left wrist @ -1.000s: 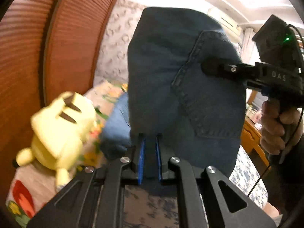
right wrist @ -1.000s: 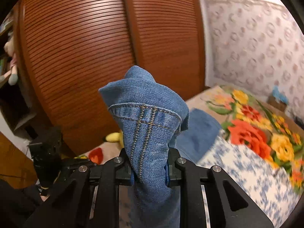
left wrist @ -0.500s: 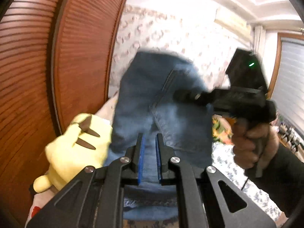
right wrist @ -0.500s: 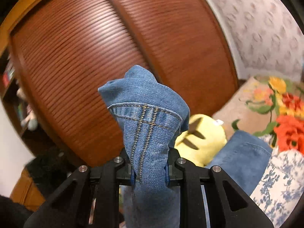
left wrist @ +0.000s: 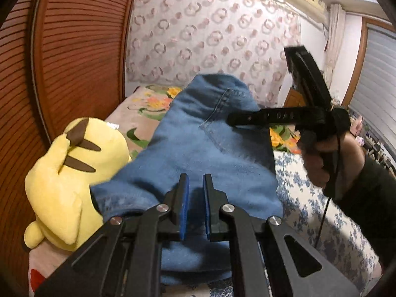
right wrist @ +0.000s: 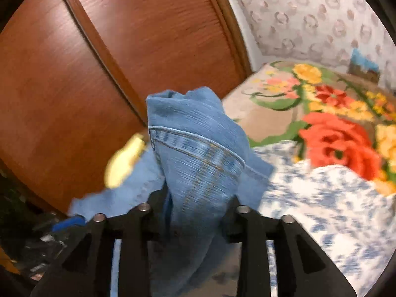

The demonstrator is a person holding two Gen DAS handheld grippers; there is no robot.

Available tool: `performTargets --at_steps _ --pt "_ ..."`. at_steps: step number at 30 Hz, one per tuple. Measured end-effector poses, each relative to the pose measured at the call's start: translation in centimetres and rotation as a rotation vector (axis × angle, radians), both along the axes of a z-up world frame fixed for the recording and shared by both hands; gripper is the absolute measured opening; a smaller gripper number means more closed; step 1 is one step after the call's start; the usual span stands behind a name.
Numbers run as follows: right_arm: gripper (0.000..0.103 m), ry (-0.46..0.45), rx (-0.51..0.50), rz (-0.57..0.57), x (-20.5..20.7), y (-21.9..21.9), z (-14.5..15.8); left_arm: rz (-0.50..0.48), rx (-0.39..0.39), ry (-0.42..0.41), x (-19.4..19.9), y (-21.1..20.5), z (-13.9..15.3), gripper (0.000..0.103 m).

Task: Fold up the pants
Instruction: 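Carry the folded jeans with both tools onto the other folded jeans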

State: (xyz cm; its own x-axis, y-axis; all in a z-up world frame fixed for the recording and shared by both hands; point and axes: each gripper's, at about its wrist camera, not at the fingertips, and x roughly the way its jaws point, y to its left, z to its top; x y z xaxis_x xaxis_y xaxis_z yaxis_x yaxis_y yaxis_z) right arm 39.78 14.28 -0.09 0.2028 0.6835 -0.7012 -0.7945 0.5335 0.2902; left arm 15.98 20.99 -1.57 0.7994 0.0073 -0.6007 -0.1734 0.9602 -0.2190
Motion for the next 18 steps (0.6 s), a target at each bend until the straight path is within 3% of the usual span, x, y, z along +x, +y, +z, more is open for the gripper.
performTargets --at_steps 5,9,14,18 --pt "0.050 -0.042 -0.037 -0.005 0.5 -1.0 0.7 0.003 0.011 0.027 0.1 -0.4 -0.7 0.008" --pt "0.050 -0.094 -0.042 -0.019 0.0 -1.7 1.7 0.008 0.019 0.033 0.3 -0.2 -1.4 0.008" --pt "0.050 -0.305 -0.051 -0.067 -1.9 -1.9 4.1 0.012 0.029 0.040 0.8 0.1 -2.0 0.008" --pt "0.031 -0.383 -0.077 0.035 -4.1 0.0 4.8 0.012 0.025 0.037 0.8 0.2 -2.2 0.008"
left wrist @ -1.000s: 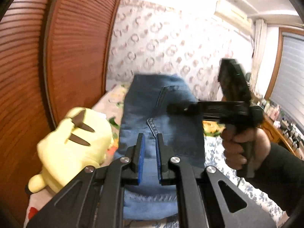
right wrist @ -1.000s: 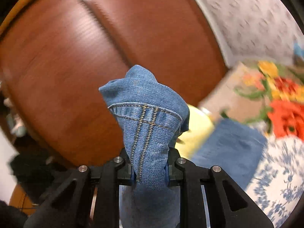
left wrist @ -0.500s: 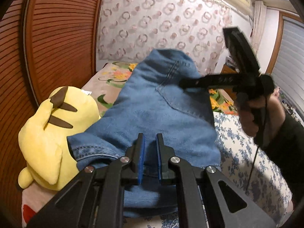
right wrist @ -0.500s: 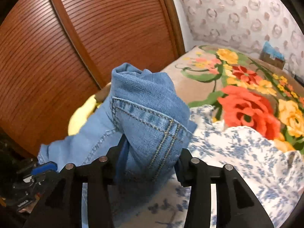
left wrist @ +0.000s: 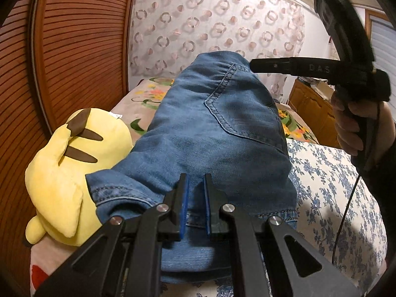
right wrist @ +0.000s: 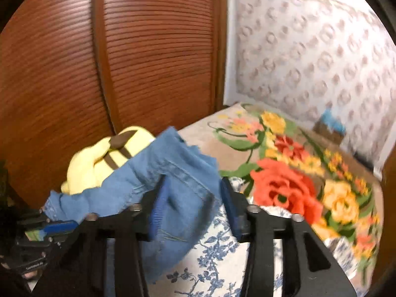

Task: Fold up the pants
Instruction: 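Carry the folded jeans with both tools onto the other folded jeans, then open both tools and release the jeans onto the stack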

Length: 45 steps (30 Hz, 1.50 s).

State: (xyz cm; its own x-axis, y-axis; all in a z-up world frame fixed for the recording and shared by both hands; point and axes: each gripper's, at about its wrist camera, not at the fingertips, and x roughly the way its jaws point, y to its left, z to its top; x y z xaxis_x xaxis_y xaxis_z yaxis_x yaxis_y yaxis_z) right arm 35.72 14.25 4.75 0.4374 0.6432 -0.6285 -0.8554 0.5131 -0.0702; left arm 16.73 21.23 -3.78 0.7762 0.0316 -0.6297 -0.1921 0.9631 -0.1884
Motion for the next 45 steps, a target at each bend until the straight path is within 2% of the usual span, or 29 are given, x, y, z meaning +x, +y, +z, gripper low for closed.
performTargets --at_steps 3,6,10,16,23,29,32,36,41,44,45 --pt "0.027 0.027 -0.003 0.101 -1.6 1.2 -0.2 0.001 -0.009 -0.003 0.0 0.1 -0.2 0.009" --pt "0.026 0.039 -0.007 0.127 -2.3 2.0 -0.7 0.001 -0.008 -0.003 -0.1 0.1 -0.2 0.009" --pt "0.026 0.008 -0.042 0.086 -1.2 2.9 -2.3 0.001 -0.011 -0.005 -0.1 0.1 -0.2 0.009" --pt "0.020 0.020 -0.053 0.047 0.6 3.1 -4.0 0.000 -0.004 -0.003 0.3 -0.1 -0.2 0.009" --pt "0.020 0.039 -0.078 0.009 1.5 3.3 -6.4 -0.002 0.003 0.005 0.8 0.0 -0.2 0.009" --pt "0.020 0.040 -0.058 -0.027 0.8 2.7 -6.0 -0.001 0.056 0.033 0.7 -0.8 0.6 0.010" --pt "0.021 0.029 -0.044 -0.056 -0.6 1.7 -4.9 -0.007 0.067 0.033 0.0 -1.3 1.2 0.018" --pt "0.021 0.040 -0.011 -0.098 -2.4 -0.9 -3.5 -0.032 0.081 0.012 -1.4 -2.5 2.0 0.036" --pt "0.021 0.027 0.033 -0.129 -5.2 -4.5 -1.8 -0.054 0.089 -0.009 -3.0 -4.3 3.1 0.043" --pt "0.021 0.020 0.045 -0.149 -6.8 -6.3 -1.1 -0.066 0.091 -0.032 -4.1 -5.5 4.0 0.056" --pt "0.021 0.017 0.053 -0.159 -7.4 -7.1 -0.9 -0.068 0.091 -0.041 -4.4 -5.8 4.2 0.057"
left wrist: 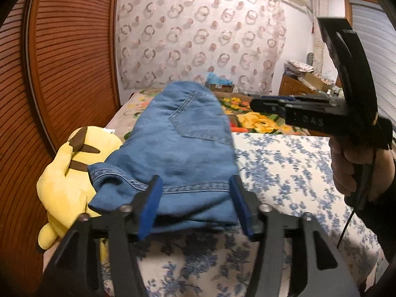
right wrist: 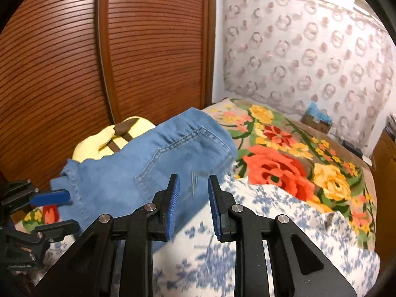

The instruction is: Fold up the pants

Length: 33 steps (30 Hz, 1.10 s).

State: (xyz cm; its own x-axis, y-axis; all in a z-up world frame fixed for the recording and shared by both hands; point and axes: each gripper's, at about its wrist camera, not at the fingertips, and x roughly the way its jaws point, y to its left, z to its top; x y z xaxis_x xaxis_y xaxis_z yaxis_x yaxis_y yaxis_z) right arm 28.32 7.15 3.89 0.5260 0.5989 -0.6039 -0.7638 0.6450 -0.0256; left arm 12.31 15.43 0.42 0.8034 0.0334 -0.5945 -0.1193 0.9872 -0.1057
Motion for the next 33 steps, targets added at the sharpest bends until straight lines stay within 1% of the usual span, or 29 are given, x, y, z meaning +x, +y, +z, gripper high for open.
performTargets --at_steps 3,5,9,11,12,14,18,20,23,26,33 --pt "0.021 -0.006 0.019 -0.021 -1.6 -1.7 0.5 -0.015 -0.004 -0.013 -0.9 -1.2 0.8 0.058" --pt "0.023 -0.006 0.029 -0.041 -2.7 -3.2 0.8 -0.025 -0.002 -0.024 -1.4 -2.0 1.3 0.059" --pt "0.025 -0.005 0.066 -0.085 -5.3 -7.0 1.6 -0.022 0.034 -0.024 -2.3 -4.1 1.7 0.059" --pt "0.035 -0.014 0.076 -0.107 -6.5 -8.6 1.9 -0.028 0.026 -0.024 -2.7 -5.1 1.8 0.059" --pt "0.037 -0.027 0.080 -0.130 -7.4 -9.8 2.1 -0.029 0.030 -0.025 -2.9 -5.7 1.9 0.059" --pt "0.047 -0.039 0.091 -0.154 -8.7 -11.2 2.3 -0.029 0.047 -0.034 -3.3 -6.6 2.0 0.059" --pt "0.058 -0.051 0.113 -0.223 -11.6 -15.3 2.6 -0.055 0.038 -0.047 -3.9 -8.4 2.2 0.059" --pt "0.065 -0.056 0.122 -0.252 -12.7 -17.0 2.7 -0.058 0.042 -0.038 -4.1 -9.4 2.2 0.059" --pt "0.071 -0.061 0.136 -0.299 -14.4 -19.3 2.8 -0.081 0.046 -0.040 -4.4 -10.8 2.3 0.059" --pt "0.072 -0.061 0.139 -0.334 -15.6 -20.8 2.6 -0.103 0.040 -0.052 -5.0 -12.2 2.4 0.060" --pt "0.073 -0.083 0.136 -0.439 -18.2 -24.1 2.6 -0.119 0.055 -0.071 -6.3 -14.8 3.2 0.060"
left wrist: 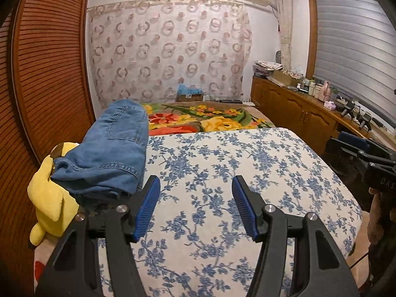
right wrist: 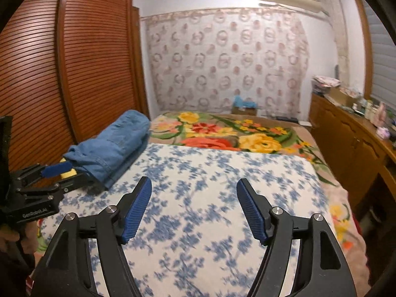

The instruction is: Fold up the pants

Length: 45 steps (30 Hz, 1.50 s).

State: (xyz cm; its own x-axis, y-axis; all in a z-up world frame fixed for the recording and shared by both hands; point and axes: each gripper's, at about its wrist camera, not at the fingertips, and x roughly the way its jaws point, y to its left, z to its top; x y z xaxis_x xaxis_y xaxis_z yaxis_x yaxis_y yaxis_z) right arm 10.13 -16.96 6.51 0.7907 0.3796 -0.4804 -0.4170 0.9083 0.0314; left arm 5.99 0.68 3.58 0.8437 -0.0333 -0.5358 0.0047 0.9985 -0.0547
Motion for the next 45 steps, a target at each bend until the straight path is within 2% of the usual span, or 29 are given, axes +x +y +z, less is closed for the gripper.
performTargets --at_steps 5,17,45 --pt "0.079 -0.026 0.003 -0.052 -1.4 -1.6 0.8 0.009 0.008 -0.028 -1.2 -1.3 1.5 0.060" --pt "0.080 -0.089 0.037 -0.097 -3.4 -4.0 2.9 0.015 0.029 -0.082 -2.9 -2.6 4.3 0.060" --pt "0.080 -0.105 0.038 -0.106 -4.1 -4.2 3.1 0.025 0.029 -0.098 -3.6 -2.5 4.8 0.060"
